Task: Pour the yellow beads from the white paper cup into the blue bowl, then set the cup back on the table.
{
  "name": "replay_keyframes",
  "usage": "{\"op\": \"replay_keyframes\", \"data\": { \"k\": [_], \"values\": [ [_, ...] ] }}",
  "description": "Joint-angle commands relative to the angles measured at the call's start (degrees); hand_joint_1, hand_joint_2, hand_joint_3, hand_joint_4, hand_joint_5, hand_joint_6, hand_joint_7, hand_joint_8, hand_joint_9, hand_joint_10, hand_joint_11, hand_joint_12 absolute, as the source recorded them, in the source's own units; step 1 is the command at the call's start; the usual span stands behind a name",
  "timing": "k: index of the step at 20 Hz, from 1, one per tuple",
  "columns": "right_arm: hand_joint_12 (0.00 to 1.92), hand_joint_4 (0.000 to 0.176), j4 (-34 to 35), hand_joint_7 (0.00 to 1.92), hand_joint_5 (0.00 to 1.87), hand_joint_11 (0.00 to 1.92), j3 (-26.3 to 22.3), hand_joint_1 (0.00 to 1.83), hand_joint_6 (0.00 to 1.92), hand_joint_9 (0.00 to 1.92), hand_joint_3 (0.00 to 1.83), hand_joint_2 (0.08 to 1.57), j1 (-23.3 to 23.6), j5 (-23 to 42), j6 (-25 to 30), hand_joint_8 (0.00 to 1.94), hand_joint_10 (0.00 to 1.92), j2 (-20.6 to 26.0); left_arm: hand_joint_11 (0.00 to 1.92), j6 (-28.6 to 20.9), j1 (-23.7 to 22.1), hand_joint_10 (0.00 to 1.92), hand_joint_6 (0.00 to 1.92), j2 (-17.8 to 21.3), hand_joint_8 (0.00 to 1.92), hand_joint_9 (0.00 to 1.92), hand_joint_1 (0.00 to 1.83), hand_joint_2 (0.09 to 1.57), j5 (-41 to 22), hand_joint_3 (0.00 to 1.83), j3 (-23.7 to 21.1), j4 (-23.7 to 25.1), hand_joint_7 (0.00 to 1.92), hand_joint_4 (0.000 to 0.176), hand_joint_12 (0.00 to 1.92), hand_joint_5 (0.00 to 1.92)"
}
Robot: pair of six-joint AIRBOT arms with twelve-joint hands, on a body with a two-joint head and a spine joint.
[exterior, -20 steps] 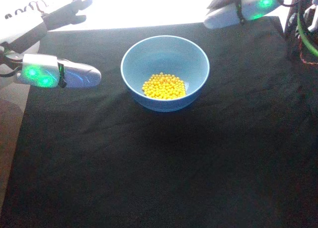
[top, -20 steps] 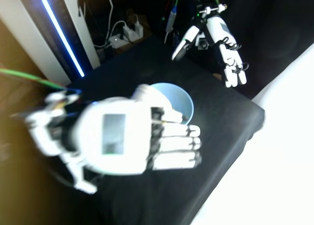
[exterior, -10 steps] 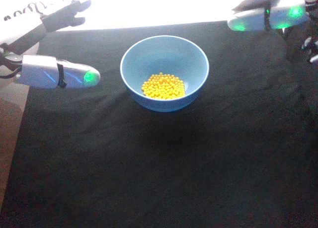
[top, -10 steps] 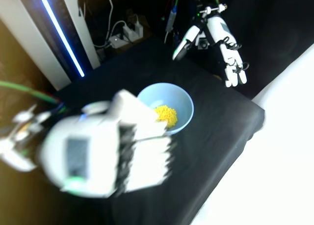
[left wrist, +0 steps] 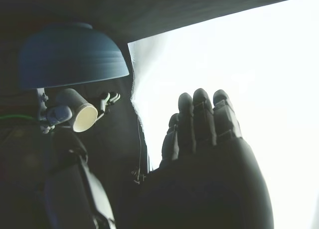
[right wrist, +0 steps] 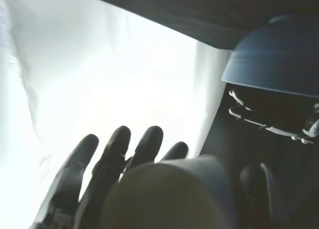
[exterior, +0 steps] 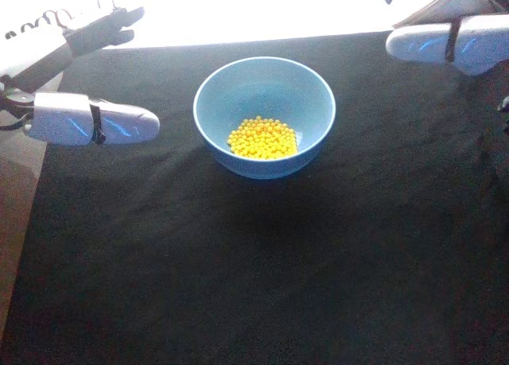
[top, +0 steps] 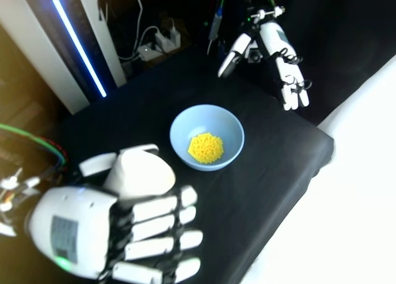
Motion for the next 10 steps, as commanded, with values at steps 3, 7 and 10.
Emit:
{"op": "replay_keyframes", "data": {
  "k": [3, 7, 10],
  "values": [
    [0.92, 0.006, 2.44, 0.54, 0.86, 0.00, 0.37, 0.17, 0.00, 0.34, 0.00, 1.02, -0.78, 7.02, 0.49, 0.00, 0.00, 0.07, 0.03, -0.55, -0.27, 0.00, 0.00, 0.73, 0.00, 0.18, 0.50, 0.79, -6.96, 0.01, 0.12, -1.39, 0.23, 0.055, 0.02, 0.04],
    [0.84, 0.027, 3.10, 0.33, 0.65, 0.00, 0.43, 0.00, 0.00, 0.19, 0.00, 0.96, -2.21, 7.00, -0.39, 0.00, 0.00, 0.07, 0.07, -0.59, -0.07, 0.01, 0.01, 0.79, 0.01, 0.19, 0.48, 0.78, -7.07, 0.00, 0.09, -1.55, 0.22, 0.051, 0.05, 0.05],
    [0.65, 0.084, 3.84, 0.30, 0.52, 0.00, 0.42, 0.00, 0.00, 0.15, 0.00, 0.98, -3.24, 6.98, -1.72, 0.00, 0.00, 0.07, 0.07, -0.59, 0.07, 0.01, 0.00, 0.80, 0.00, 0.23, 0.50, 0.80, -7.12, 0.00, 0.08, -1.65, 0.27, 0.028, 0.07, 0.05]
  ]
}}
